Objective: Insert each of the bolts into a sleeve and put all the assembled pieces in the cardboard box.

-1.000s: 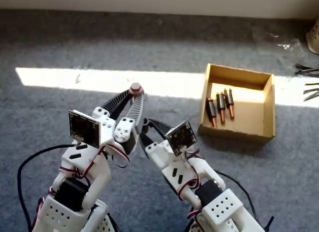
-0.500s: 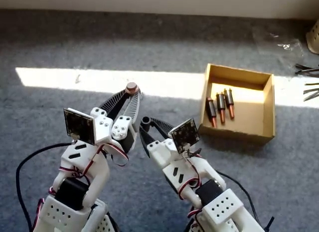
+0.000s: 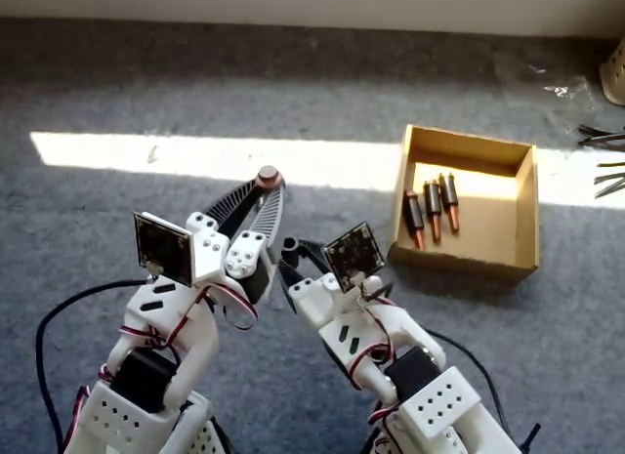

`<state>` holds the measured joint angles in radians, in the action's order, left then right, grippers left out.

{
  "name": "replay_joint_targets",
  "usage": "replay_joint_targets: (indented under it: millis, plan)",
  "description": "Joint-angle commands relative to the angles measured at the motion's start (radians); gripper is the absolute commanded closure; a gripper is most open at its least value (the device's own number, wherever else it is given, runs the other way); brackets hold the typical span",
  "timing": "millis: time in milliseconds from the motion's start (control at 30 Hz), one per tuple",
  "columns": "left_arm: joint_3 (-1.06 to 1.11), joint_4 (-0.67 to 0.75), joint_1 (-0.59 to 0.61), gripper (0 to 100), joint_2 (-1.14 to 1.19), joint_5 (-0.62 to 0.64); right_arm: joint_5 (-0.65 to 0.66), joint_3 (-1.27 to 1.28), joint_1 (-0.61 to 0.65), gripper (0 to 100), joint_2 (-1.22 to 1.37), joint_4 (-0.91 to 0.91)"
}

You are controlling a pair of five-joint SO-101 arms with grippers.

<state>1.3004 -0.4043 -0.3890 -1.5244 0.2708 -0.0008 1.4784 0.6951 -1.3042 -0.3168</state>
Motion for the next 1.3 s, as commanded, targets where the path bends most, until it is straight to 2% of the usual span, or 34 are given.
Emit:
replay_joint_targets:
  millis: [0,133,433,600,733,1133,1267]
  plan:
    - [-0.015,0.025,-0.010,100,-0.013,0.014,0.000,-0.087,-0.013,99.4,-0.016,-0.007]
    - [-0.015,0.025,-0.012,100,-0.013,0.015,0.097,-0.087,-0.016,99.4,-0.036,-0.007]
    - [-0.018,0.025,-0.013,100,-0.013,0.015,0.100,-0.059,0.010,99.4,-0.225,-0.047]
    - [-0.018,0.026,-0.056,100,-0.013,-0.023,0.103,-0.056,0.019,99.4,-0.226,-0.051]
    - [-0.021,0.026,-0.058,100,-0.013,-0.038,0.166,-0.056,0.024,99.4,-0.228,-0.077]
    - [-0.073,0.023,-0.073,100,-0.013,-0.044,0.157,-0.012,0.021,99.4,-0.231,-0.074]
    - [-0.073,0.023,-0.082,100,-0.013,-0.103,0.155,0.005,0.019,99.4,-0.232,-0.074]
